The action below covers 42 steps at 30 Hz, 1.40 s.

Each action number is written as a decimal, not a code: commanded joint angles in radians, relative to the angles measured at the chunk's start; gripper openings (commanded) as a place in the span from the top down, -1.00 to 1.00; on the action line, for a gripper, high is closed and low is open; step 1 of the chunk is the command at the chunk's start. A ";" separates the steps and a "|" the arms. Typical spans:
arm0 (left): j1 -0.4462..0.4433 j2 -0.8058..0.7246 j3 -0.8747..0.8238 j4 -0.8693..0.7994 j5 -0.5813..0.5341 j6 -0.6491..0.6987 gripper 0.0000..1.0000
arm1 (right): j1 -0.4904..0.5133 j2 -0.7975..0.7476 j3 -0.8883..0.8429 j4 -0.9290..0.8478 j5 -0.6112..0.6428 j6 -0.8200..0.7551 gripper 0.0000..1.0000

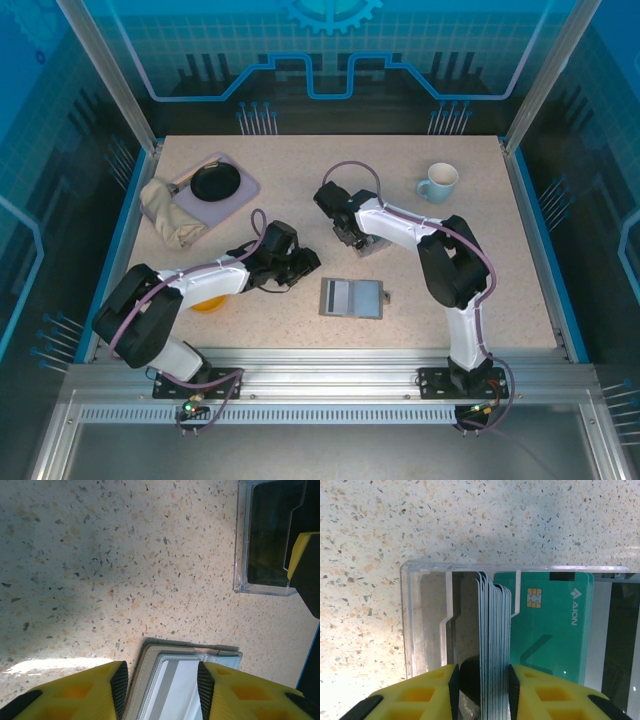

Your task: Put the credit cards into the card holder

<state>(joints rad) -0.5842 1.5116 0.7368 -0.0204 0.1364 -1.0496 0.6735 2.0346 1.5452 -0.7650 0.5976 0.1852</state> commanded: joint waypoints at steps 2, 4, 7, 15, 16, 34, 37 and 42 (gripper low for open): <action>0.008 0.009 0.004 -0.003 0.026 -0.014 0.12 | -0.007 -0.038 -0.012 -0.005 0.033 -0.005 0.36; 0.009 0.011 0.005 -0.001 0.026 -0.014 0.12 | -0.011 -0.036 -0.013 -0.005 0.033 -0.007 0.36; 0.009 0.012 0.007 -0.002 0.028 -0.014 0.12 | -0.018 -0.030 -0.013 -0.004 0.033 -0.010 0.35; 0.009 0.019 0.011 -0.003 0.031 -0.015 0.12 | -0.032 -0.008 -0.017 0.004 0.027 -0.017 0.27; 0.008 0.023 0.013 -0.002 0.031 -0.015 0.12 | -0.033 -0.005 -0.017 0.006 0.027 -0.019 0.25; 0.008 0.030 0.017 -0.004 0.032 -0.013 0.12 | -0.042 -0.037 -0.020 0.011 0.065 -0.039 0.20; 0.008 0.029 0.017 -0.001 0.034 -0.013 0.12 | -0.044 -0.039 -0.020 0.007 0.061 -0.041 0.25; 0.008 0.029 0.014 -0.001 0.034 -0.013 0.12 | -0.045 -0.046 -0.024 0.006 0.062 -0.037 0.29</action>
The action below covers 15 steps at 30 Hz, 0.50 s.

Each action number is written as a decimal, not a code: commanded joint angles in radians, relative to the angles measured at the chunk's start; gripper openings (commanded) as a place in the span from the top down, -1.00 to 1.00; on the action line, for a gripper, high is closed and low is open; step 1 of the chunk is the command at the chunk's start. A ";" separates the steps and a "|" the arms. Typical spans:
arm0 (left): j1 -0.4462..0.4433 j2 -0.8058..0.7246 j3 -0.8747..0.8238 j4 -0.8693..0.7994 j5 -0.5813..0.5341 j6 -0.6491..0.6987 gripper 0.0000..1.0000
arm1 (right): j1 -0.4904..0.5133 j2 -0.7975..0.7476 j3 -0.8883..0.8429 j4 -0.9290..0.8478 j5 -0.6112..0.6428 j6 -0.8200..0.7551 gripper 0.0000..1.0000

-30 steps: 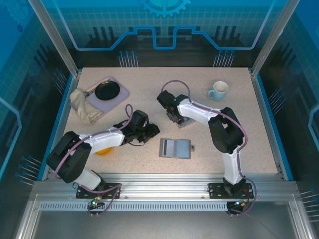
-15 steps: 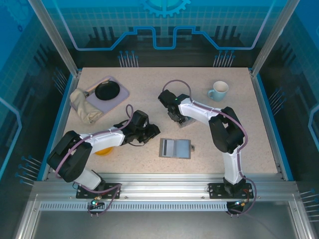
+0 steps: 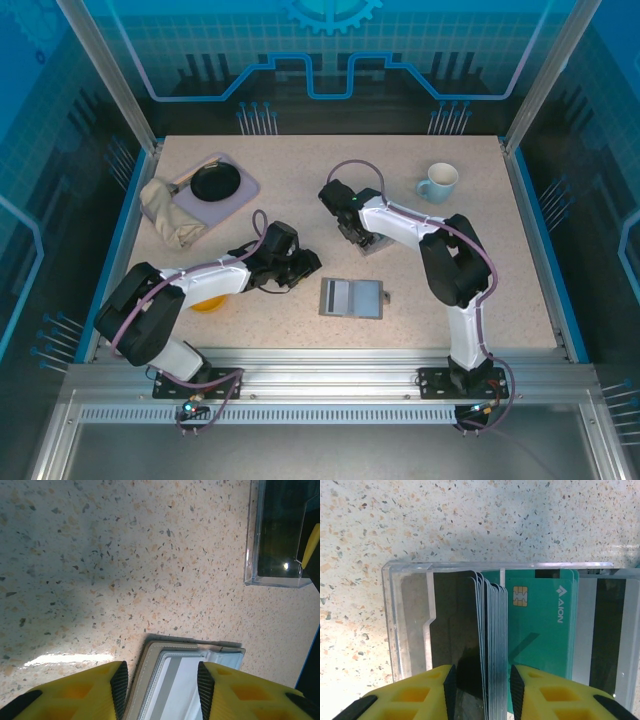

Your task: Put the credit cards into the card holder

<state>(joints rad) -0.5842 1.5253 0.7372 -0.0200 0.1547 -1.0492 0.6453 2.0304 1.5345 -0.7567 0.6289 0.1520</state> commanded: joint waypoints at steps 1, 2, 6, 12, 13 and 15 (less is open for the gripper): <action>0.008 0.016 0.013 0.000 0.016 -0.014 0.12 | -0.017 -0.044 -0.015 -0.003 0.032 -0.004 0.29; 0.009 0.015 0.013 0.002 0.015 -0.014 0.12 | -0.017 -0.045 -0.016 -0.003 0.032 -0.005 0.29; 0.008 0.015 0.013 0.000 0.015 -0.015 0.12 | -0.020 -0.048 -0.016 -0.005 0.033 -0.004 0.30; 0.009 0.012 0.010 0.001 0.015 -0.014 0.12 | -0.024 -0.045 -0.019 -0.003 0.026 -0.002 0.44; 0.009 0.011 0.010 0.000 0.014 -0.014 0.12 | -0.026 -0.045 -0.019 -0.004 0.024 -0.002 0.48; 0.008 0.014 0.011 0.001 0.016 -0.014 0.12 | -0.026 -0.045 -0.020 -0.005 0.025 -0.003 0.51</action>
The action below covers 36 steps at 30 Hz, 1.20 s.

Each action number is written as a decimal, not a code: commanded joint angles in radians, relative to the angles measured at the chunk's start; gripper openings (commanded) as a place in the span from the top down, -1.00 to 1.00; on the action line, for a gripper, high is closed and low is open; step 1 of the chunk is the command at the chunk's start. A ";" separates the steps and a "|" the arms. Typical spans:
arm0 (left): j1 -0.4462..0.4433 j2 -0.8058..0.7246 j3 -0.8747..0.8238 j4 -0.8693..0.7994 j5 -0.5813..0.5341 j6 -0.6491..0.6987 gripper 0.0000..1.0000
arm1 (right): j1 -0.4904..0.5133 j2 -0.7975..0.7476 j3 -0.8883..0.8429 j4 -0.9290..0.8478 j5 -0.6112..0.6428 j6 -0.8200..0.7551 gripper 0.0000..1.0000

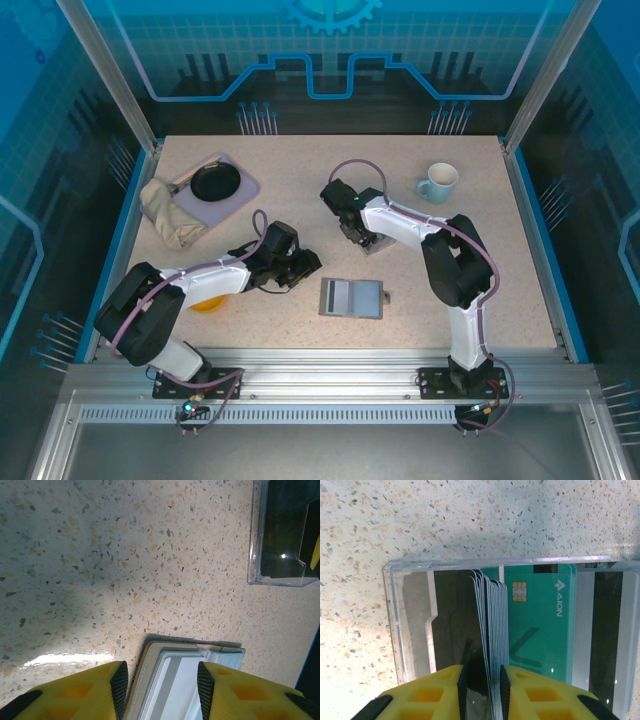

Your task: Put the credit cards into the card holder

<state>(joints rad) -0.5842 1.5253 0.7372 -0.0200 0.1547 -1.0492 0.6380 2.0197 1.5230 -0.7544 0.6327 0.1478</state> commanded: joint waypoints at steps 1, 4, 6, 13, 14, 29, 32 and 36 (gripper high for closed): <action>0.009 0.015 0.011 0.001 0.016 -0.014 0.12 | -0.019 -0.035 -0.010 -0.006 0.021 0.003 0.54; 0.009 0.016 0.011 0.001 0.016 -0.014 0.12 | -0.019 -0.038 -0.012 -0.005 0.022 0.003 0.58; 0.009 0.017 0.011 0.000 0.015 -0.014 0.12 | -0.019 -0.041 -0.012 -0.004 0.024 0.002 0.58; 0.009 0.016 0.010 0.003 0.016 -0.015 0.12 | -0.020 -0.053 -0.013 -0.006 0.025 -0.001 0.69; 0.008 0.018 0.009 0.002 0.017 -0.015 0.12 | -0.018 -0.056 -0.013 -0.007 0.024 -0.001 0.72; 0.008 0.008 0.015 -0.003 0.017 -0.012 0.12 | -0.022 -0.125 0.001 -0.051 -0.092 0.019 0.97; 0.009 -0.005 0.020 -0.006 0.016 -0.009 0.12 | -0.030 -0.174 -0.001 -0.062 -0.151 0.033 1.00; 0.009 -0.022 0.035 -0.005 0.028 0.000 0.11 | -0.048 -0.251 -0.012 -0.082 -0.235 0.070 1.00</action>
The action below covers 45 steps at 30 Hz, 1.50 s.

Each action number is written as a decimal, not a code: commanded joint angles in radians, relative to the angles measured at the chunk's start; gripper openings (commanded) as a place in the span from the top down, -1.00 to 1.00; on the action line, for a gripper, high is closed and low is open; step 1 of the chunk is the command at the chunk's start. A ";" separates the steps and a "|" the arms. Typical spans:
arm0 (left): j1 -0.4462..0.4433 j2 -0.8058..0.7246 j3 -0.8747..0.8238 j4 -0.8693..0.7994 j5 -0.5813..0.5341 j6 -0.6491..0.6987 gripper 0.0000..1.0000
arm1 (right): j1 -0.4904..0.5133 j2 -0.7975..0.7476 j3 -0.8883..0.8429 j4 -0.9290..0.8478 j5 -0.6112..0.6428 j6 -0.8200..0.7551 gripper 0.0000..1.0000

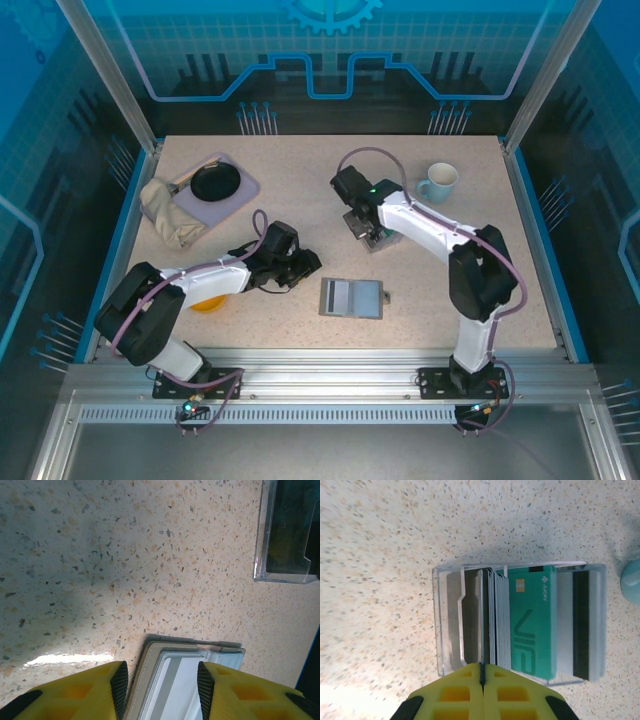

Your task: Put the credit cards into the card holder

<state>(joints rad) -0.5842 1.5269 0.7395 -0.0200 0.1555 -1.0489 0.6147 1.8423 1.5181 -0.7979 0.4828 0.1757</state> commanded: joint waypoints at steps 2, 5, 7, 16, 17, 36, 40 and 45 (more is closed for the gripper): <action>0.013 -0.035 0.038 0.010 0.041 0.002 0.11 | -0.041 -0.126 -0.029 -0.030 -0.148 0.065 1.00; 0.031 -0.058 0.025 0.093 0.098 -0.008 0.03 | -0.092 -0.222 -0.086 0.007 -0.326 0.117 1.00; 0.048 -0.062 0.022 0.171 0.164 -0.023 -0.02 | -0.140 -0.295 -0.142 0.062 -0.499 0.165 1.00; 0.065 0.002 0.077 0.520 0.372 -0.144 -0.17 | -0.311 -0.523 -0.421 0.411 -1.022 0.483 1.00; 0.064 0.009 0.084 0.550 0.383 -0.157 -0.17 | -0.316 -0.532 -0.436 0.432 -1.042 0.504 1.00; 0.065 0.017 0.106 0.625 0.409 -0.183 0.64 | -0.333 -0.538 -0.511 0.526 -1.106 0.602 1.00; 0.065 0.003 0.100 0.605 0.405 -0.167 0.86 | -0.338 -0.534 -0.522 0.495 -1.092 0.585 0.98; 0.059 -0.043 0.101 0.415 0.381 -0.047 1.00 | -0.334 -0.552 -0.538 0.357 -0.985 0.488 0.50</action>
<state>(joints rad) -0.5255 1.5318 0.8410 0.5262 0.5522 -1.1896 0.2829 1.3193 0.9901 -0.3267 -0.5743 0.7410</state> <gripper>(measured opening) 0.050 0.220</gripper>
